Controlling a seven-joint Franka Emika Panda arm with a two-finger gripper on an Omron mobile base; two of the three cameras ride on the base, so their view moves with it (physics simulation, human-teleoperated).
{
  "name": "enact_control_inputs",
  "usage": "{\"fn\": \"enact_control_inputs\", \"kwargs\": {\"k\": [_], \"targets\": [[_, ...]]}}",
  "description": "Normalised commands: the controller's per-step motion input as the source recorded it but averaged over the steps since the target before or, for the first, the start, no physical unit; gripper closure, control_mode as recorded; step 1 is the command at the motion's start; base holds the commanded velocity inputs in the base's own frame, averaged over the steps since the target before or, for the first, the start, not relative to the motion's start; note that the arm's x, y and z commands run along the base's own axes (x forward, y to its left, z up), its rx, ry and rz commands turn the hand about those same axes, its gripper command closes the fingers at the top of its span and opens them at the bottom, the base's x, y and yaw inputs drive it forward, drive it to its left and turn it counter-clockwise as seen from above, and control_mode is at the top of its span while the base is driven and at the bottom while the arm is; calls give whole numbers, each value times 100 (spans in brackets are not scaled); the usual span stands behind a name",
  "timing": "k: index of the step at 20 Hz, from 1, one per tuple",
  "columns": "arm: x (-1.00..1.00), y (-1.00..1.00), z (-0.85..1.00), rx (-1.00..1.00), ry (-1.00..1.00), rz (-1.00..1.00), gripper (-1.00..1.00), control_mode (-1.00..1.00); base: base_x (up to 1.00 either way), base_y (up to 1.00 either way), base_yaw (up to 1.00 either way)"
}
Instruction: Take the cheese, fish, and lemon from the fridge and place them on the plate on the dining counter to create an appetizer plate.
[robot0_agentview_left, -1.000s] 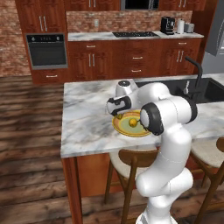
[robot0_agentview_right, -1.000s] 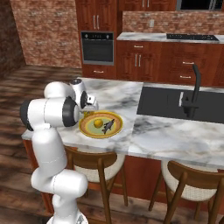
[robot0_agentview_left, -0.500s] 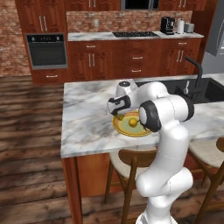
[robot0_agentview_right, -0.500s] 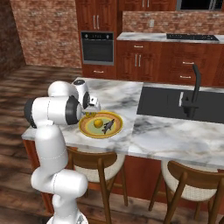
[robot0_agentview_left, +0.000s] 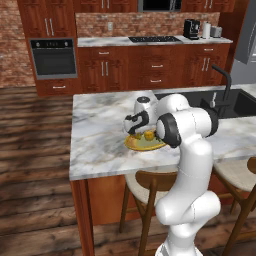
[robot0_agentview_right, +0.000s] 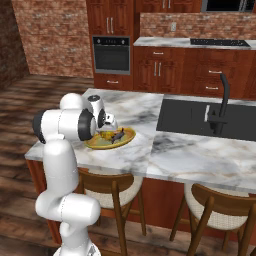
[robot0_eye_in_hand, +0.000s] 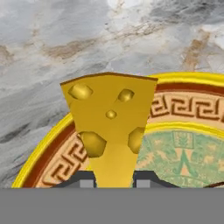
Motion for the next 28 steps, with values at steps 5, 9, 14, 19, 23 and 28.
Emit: {"fn": "enact_control_inputs", "kwargs": {"k": [5, 9, 14, 19, 23, 28], "targets": [[-4, -18, -20, 0, 0, 0, 100, -100, 0, 0, 0], [-55, -32, 0, 0, -6, 0, 100, -100, 0, 0, 0], [-97, 4, 13, -5, -19, 0, 100, -100, 0, 0, 0], [-85, 41, 20, -12, -20, -3, 100, -100, 0, 0, 0], [-19, 43, 39, -10, -10, -4, 100, -100, 0, 0, 0], [1, 14, 64, -4, -1, -4, 100, -100, 0, 0, 0]]}}
